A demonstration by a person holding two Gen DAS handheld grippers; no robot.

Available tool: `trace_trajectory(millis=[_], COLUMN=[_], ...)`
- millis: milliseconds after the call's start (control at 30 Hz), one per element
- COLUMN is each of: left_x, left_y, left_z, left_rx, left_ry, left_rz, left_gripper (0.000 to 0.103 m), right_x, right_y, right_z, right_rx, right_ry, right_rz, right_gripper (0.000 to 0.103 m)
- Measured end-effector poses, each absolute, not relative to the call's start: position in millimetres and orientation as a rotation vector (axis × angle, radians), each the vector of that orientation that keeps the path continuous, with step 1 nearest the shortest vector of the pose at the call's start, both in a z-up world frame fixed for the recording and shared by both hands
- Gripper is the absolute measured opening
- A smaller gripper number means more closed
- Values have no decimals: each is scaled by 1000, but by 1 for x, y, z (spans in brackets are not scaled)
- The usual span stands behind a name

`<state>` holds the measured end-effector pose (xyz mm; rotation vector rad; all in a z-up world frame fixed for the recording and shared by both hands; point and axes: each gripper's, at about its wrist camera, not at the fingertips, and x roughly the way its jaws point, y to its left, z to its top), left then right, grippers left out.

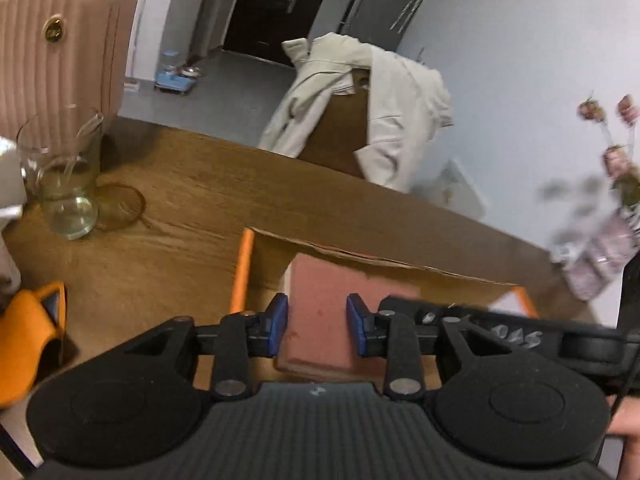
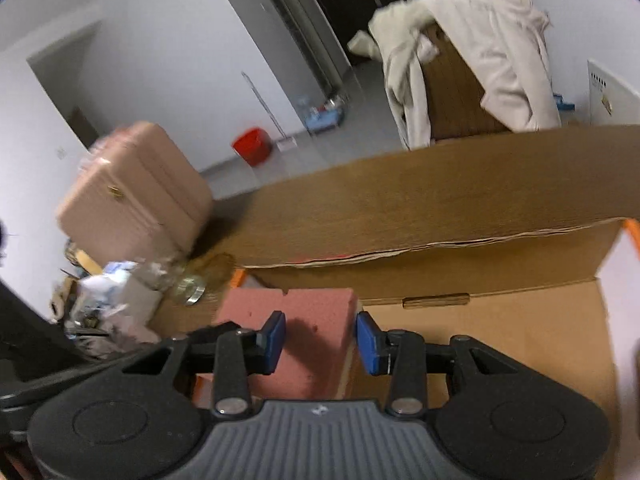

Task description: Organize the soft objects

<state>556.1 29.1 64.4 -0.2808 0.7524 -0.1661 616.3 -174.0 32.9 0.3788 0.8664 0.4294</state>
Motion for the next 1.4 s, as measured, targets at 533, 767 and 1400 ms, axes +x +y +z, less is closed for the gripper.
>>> trace_trajectory(millis=[533,767,1400], left_x=[441,317,92], left_y=[36,28,13], left_z=[150,193,78], left_rx=[-85,13,-31], left_ry=[565,413,196], left_rz=[-174,-203,-110], left_gripper=[77,93,103], right_x=[520,409,133], right_y=[-200,-253,-248], right_z=[124,188,74], right_rx=[223,258,-3], right_ry=[707,585,436], right_rz=[432,406,243], right_gripper=[76,88,103])
